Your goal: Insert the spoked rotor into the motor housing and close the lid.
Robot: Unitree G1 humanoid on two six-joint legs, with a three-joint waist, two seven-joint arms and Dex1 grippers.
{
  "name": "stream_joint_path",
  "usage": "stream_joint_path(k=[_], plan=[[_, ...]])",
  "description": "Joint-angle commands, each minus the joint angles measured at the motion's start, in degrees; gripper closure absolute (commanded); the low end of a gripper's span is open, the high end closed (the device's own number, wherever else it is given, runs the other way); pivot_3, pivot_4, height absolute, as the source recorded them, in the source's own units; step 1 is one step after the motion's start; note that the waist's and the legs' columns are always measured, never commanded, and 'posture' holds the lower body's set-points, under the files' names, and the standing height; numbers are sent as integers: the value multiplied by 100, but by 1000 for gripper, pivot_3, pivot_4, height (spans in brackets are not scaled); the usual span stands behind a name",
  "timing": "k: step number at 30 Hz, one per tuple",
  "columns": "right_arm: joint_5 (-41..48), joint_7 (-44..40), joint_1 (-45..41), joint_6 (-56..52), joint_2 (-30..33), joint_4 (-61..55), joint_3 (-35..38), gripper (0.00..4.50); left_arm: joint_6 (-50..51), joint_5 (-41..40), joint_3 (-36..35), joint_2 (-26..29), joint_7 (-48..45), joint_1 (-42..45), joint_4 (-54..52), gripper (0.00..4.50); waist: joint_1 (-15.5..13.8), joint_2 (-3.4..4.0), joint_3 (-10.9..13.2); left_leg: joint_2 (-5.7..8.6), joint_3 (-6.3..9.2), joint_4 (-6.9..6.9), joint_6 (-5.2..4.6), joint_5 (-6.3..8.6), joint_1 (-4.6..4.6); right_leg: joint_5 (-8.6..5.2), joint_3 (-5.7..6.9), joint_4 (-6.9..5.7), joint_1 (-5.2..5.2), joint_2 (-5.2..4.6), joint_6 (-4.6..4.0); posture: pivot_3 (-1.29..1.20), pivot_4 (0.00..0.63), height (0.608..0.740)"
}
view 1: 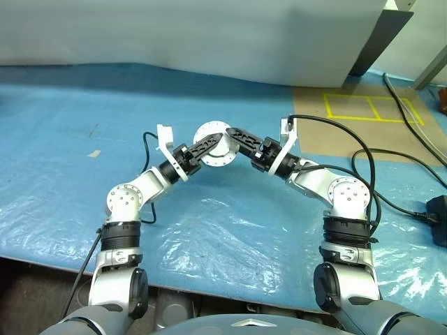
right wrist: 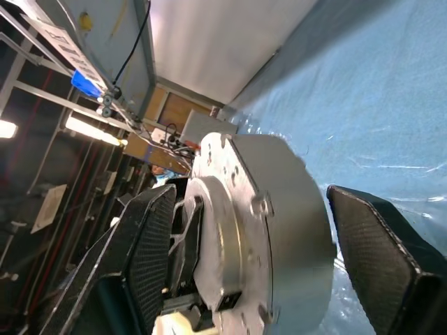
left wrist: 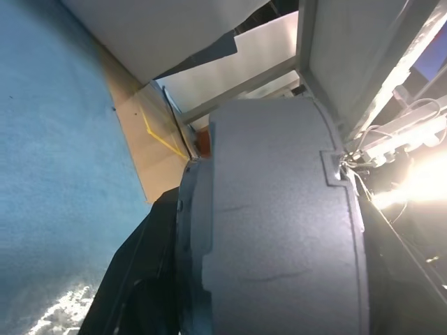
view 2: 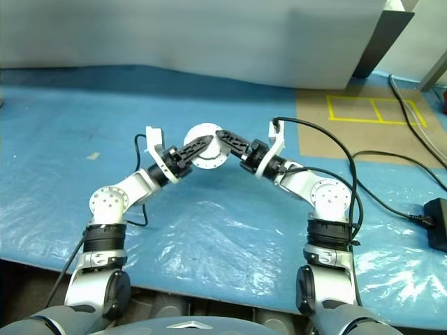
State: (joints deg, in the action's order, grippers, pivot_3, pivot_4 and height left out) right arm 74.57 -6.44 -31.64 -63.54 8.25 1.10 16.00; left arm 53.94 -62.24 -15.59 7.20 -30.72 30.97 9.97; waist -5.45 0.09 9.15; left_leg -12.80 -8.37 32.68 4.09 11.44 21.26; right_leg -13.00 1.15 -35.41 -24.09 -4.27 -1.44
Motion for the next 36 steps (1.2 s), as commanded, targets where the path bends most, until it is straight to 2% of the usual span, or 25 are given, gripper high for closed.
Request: stream_joint_path(k=[1, 5, 8, 13, 21, 25, 31, 33, 36], plan=[[184, -42, -89, -20, -5, -72, 30, 963, -197, -39, -168, 39, -72, 282, -44, 2134, 0, 0, 0, 0, 0, 0, 0, 0, 0, 0, 0, 0, 0, 0, 0, 0, 150, 740], [88, -35, -38, -18, 7, -19, 8, 963, -377, -32, -368, 58, 63, 441, 29, 2134, 0, -1, 0, 0, 1, -1, 0, 0, 1, 0, 1, 0, 0, 0, 0, 0, 150, 740], [-15, -15, 8, 24, 17, 48, 10, 963, -1058, 279, -623, -17, 561, 754, 264, 2134, -4, -2, 1, 0, 2, -1, 0, 0, 2, 0, 2, 1, 0, 0, 0, 0, 150, 740], [-174, -73, 13, 60, 40, 82, -54, 963, -2626, 1469, -708, 66, 1238, 1083, 477, 2134, 2, -9, 5, 0, 5, 4, 0, 0, 7, 2, 3, 4, 0, 0, 4, 0, 150, 740], [-548, -283, -12, 90, 51, 205, -176, 963, -4792, 3296, -923, 646, 2505, 1031, 2107, 2134, 14, -24, 14, -1, 16, 0, 0, 0, 12, 2, 12, 17, -1, 5, 4, 0, 150, 740], [-735, -373, -41, 97, 44, 279, -223, 963, -5276, 3792, -845, 775, 2729, 972, 2642, 2134, -45, -30, 17, 0, 40, 9, 0, 0, 45, 4, 32, 32, -1, 4, 8, 0, 150, 740], [-955, -510, -80, 89, 52, 337, -298, 963, -5290, 3779, -1003, 842, 2741, 996, 3098, 2134, -72, -31, 17, 2, 50, 32, 0, 0, 58, 6, 40, 17, -1, -3, 10, 0, 150, 740], [-1018, -533, -71, 78, 48, 332, -325, 963, -5211, 3561, -1131, 816, 2465, 960, 3213, 2134, -52, -31, 17, 1, 50, 32, 0, 0, 47, 6, 36, 2, -1, -3, 10, 0, 150, 740], [-1177, -593, -59, 72, 75, 335, -394, 963, -5237, 3644, -1185, 876, 2576, 937, 3426, 1099, -27, -31, 17, 2, 49, 37, 0, 0, 37, 6, 28, -8, 1, -3, 9, 0, 150, 740]])
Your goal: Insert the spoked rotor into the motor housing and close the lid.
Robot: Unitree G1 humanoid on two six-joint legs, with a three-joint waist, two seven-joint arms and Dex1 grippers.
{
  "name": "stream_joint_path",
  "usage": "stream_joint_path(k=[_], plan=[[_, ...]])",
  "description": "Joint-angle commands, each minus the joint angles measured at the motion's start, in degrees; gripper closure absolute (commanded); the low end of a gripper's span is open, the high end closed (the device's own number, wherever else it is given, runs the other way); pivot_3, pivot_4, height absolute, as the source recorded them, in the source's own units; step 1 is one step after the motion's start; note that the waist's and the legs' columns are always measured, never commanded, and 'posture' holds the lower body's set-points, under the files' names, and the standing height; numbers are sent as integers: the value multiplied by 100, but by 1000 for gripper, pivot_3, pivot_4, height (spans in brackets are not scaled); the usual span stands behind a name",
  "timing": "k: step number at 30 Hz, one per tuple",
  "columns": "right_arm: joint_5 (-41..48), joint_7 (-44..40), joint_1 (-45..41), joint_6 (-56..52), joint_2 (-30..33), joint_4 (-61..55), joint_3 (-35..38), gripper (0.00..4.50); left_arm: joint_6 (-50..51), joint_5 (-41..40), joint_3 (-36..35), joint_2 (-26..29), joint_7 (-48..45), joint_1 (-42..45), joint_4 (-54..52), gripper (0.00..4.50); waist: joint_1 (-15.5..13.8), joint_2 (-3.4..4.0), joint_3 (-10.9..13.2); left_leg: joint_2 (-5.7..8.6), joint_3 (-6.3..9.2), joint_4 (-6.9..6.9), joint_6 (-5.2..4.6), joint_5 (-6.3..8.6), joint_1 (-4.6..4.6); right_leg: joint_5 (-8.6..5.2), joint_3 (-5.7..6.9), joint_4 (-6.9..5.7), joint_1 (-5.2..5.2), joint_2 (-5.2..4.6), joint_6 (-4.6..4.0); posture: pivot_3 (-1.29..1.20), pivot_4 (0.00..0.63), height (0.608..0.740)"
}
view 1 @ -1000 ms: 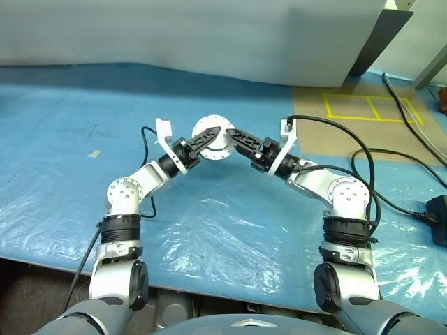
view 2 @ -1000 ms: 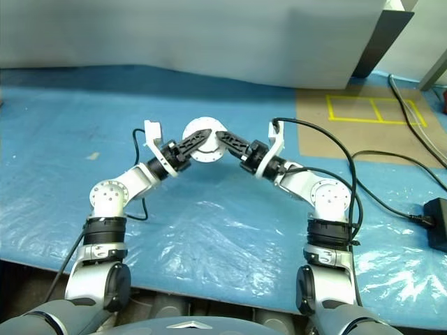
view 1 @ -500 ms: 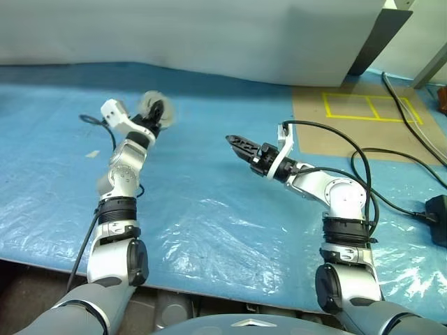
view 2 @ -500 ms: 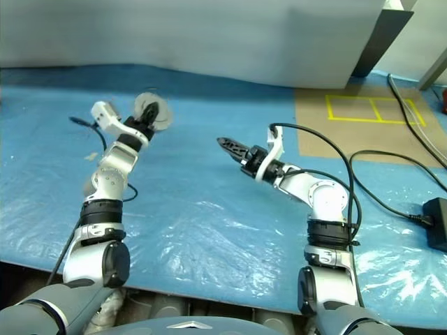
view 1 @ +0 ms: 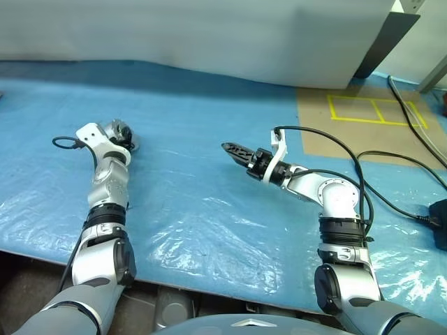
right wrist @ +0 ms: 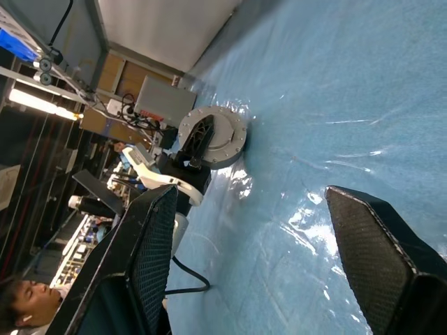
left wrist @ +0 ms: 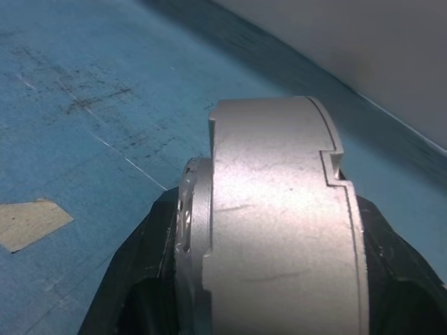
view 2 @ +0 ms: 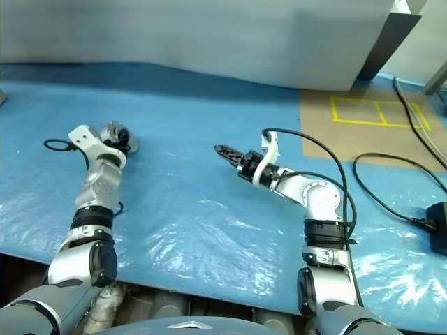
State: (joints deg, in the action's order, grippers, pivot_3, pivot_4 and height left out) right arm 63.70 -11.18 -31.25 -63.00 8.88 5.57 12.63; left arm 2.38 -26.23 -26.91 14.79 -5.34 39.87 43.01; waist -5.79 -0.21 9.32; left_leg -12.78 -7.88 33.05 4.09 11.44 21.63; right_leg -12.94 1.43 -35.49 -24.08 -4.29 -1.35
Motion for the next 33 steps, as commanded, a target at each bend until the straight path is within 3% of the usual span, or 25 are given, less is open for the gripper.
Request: stream_joint_path(k=[1, 3, 12, 20, 27, 33], plan=[[-132, -141, -90, 18, 11, -112, -65, 963, -114, 118, -51, 151, 144, 59, 197, 800, 13, 0, 0, 1, 0, 1, 0, 0, 0, 0, -2, 0, 0, 0, 0, 0, 150, 740], [-186, -209, -46, 19, 13, -135, -71, 963, -147, 164, -81, 221, 242, 96, 331, 149, 17, 0, 0, 1, 0, 3, 0, 0, 0, 0, -2, 0, 0, 0, 0, 0, 150, 740], [-396, -425, 183, -15, 26, -268, -129, 963, -887, 686, -177, 986, 1201, 125, 1378, 149, 107, -1, 0, -2, 0, -4, 1, 1, -9, 0, -2, 2, 0, 4, 0, 0, 150, 740], [-611, -517, 242, 3, -17, -231, -160, 963, -1011, 968, -13, 1348, 1364, -36, 1729, 149, 92, -1, -1, 0, 0, -6, 1, 1, -6, 0, -1, 5, 0, 1, 0, 0, 150, 740], [-903, -633, 282, 8, 4, -213, -326, 963, -269, 352, -226, 986, 308, -88, 1531, 149, 21, 5, -3, 1, -3, -5, 1, 1, -15, 0, -5, 1, 3, -2, -1, 0, 150, 740], [-1029, -700, 315, -46, 18, -250, -360, 963, 1618, -981, -644, 428, -931, -338, 538, 149, -144, 17, -8, 23, -19, -4, 0, 0, -17, -4, -3, 0, 17, -39, -7, 0, 150, 740]])
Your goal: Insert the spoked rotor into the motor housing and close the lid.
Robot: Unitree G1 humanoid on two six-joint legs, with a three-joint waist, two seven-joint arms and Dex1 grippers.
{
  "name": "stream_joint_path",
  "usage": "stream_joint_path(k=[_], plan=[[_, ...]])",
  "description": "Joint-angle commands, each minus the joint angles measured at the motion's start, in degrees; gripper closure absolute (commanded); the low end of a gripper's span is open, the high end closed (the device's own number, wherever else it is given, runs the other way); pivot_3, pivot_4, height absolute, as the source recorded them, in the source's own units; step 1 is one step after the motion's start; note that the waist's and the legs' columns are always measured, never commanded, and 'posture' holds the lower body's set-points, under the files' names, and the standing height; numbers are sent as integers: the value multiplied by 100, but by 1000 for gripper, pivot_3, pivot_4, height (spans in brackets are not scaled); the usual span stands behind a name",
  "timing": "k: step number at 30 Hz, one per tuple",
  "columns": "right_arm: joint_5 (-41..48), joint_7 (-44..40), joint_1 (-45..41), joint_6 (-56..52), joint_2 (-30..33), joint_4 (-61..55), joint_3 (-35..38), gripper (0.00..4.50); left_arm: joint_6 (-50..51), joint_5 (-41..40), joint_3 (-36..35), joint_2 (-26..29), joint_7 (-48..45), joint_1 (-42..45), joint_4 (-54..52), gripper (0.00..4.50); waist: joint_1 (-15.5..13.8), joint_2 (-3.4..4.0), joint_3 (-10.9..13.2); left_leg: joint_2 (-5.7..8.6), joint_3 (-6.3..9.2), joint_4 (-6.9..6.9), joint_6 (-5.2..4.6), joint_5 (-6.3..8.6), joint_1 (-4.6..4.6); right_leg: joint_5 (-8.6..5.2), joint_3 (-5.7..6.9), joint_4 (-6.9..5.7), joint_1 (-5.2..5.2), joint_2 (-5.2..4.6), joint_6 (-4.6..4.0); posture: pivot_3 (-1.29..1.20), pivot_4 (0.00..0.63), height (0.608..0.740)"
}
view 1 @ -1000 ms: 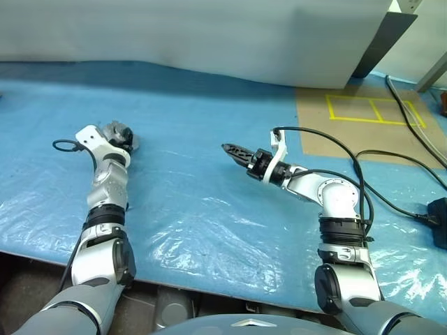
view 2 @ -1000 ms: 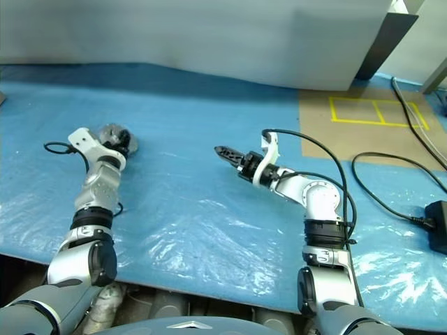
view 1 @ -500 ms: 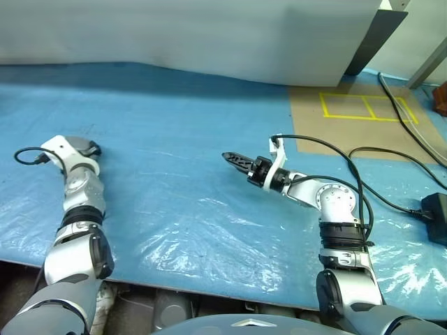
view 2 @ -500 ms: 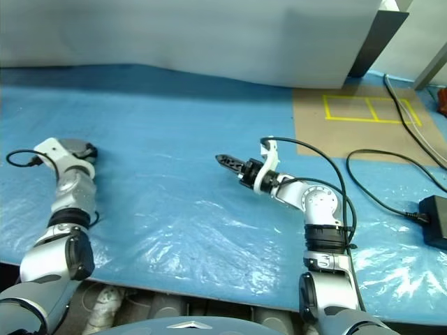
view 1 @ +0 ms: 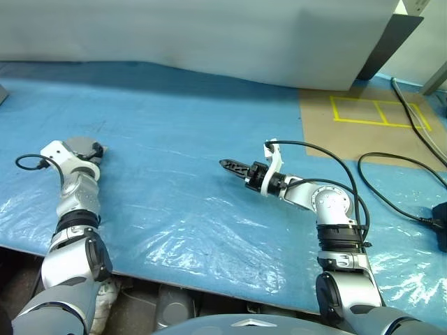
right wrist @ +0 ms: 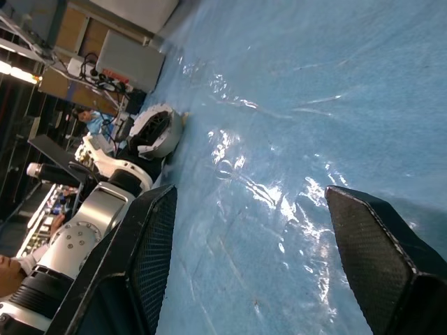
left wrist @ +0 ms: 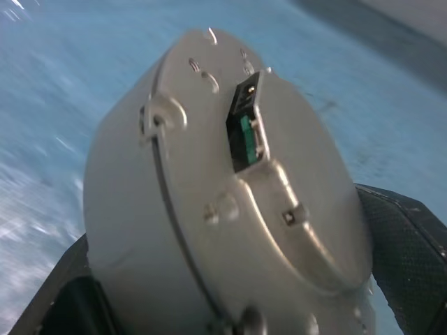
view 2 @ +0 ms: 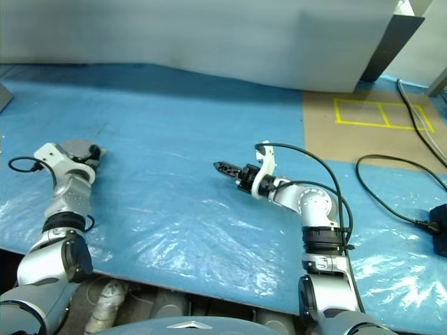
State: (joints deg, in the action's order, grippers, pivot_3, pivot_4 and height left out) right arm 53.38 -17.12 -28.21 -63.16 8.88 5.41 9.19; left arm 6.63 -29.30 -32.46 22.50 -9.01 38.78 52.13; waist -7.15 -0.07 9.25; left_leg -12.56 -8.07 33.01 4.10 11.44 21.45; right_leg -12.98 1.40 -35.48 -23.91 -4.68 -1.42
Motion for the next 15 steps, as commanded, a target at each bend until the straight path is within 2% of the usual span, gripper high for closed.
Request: stream_joint_path(k=[1, 4, 8, 11, 15], plan=[[-7, -117, 14, -45, 23, -242, -20, 963, 1511, -846, -128, -401, -643, -308, -564, 149, -13, 10, -3, 1, -18, 0, 0, 0, -5, -8, 0, -1, 3, -11, -13, 0, 150, 740], [-70, -160, 51, -80, 46, -277, -75, 963, 2442, -1218, -61, -511, -949, -703, -1170, 149, -6, 20, -5, 36, -39, -3, -1, 0, -27, -12, -4, 1, 23, -55, -16, 0, 150, 740], [-121, -202, 112, -104, 47, -320, -127, 963, 3879, -1901, 163, -529, -1620, -1572, -2373, 149, 39, 30, -11, 40, -42, -11, -1, 1, -46, -15, -5, 31, 44, -61, -12, 0, 150, 740], [-167, -236, 124, -114, 34, -330, -135, 963, 4387, -2229, 143, -501, -1710, -1995, -2994, 149, 43, 39, -17, 37, -44, -35, -1, 0, -52, -15, -2, 52, 51, -55, -11, 0, 150, 740], [-234, -278, 104, -102, 10, -298, -180, 963, 5078, -2557, 485, -323, -2001, -2648, -4135, 149, 159, 41, -18, 34, -44, -59, -2, 0, -51, -17, 0, 75, 51, -46, -6, 0, 150, 740]])
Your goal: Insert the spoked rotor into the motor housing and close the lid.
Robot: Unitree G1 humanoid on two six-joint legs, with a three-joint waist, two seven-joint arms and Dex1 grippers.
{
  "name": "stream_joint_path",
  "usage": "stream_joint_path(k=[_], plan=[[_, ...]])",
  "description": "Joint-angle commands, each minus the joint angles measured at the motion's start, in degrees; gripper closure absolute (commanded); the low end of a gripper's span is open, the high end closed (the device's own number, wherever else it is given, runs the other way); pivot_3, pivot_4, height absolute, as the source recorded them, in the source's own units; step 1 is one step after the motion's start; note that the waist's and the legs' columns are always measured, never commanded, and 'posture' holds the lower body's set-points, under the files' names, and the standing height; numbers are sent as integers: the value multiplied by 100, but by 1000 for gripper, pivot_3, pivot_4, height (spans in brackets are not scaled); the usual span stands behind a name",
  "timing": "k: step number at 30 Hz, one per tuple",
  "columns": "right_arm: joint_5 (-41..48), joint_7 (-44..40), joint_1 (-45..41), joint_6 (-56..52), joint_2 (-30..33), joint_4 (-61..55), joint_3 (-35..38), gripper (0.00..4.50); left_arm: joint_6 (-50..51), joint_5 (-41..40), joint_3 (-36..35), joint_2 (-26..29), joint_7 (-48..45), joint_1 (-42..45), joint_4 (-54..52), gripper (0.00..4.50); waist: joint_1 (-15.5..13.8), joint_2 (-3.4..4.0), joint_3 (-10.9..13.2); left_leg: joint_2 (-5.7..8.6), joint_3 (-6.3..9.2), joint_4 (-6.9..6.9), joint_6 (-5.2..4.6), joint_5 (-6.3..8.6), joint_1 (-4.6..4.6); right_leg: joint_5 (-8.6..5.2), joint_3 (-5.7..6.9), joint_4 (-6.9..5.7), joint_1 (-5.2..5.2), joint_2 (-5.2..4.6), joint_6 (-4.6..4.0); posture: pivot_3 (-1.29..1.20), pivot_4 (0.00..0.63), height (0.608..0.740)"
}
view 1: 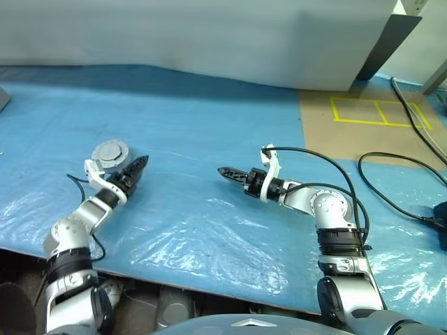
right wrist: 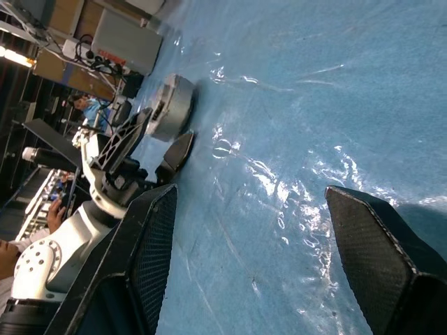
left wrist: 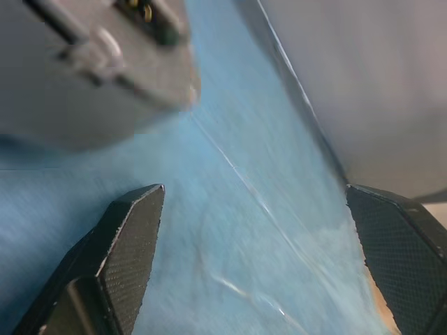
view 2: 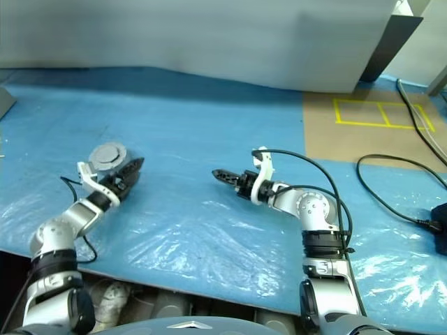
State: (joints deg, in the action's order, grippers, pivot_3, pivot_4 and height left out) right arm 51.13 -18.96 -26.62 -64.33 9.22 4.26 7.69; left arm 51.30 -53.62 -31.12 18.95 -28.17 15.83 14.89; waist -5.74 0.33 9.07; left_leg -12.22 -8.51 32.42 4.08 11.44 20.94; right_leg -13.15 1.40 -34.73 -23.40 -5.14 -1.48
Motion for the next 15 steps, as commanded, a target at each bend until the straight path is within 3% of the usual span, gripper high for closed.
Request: stream_joint_path(k=[1, 9, 12, 15], plan=[[-23, -104, -64, 19, -36, -171, -33, 963, 690, -144, 497, 80, -168, -472, -694, 149, 27, 0, 0, 2, 0, -5, 0, 0, 0, -2, 0, 1, 0, 0, 5, 0, 150, 740], [-297, -324, -46, 809, 34, -535, 176, 963, 856, -304, 1577, -108, -175, -75, -2486, 149, 27, -27, 17, -4, 3, -16, -5, -3, 15, 4, 4, 3, -13, 8, 29, 0, 150, 740], [-517, -462, 88, 1350, 178, -885, 223, 963, 711, 21, 2379, -183, -368, 348, -2836, 149, 34, -29, 18, -3, 3, -17, -12, -7, 15, 7, 3, 0, -19, 9, 33, 0, 150, 740], [-594, -597, 249, 1498, 353, -1188, 145, 963, 691, -63, 2706, -334, -559, 731, -2812, 149, 37, -30, 18, 0, 2, -18, -13, -8, 15, 8, 1, 0, -19, 9, 36, 0, 150, 740]])
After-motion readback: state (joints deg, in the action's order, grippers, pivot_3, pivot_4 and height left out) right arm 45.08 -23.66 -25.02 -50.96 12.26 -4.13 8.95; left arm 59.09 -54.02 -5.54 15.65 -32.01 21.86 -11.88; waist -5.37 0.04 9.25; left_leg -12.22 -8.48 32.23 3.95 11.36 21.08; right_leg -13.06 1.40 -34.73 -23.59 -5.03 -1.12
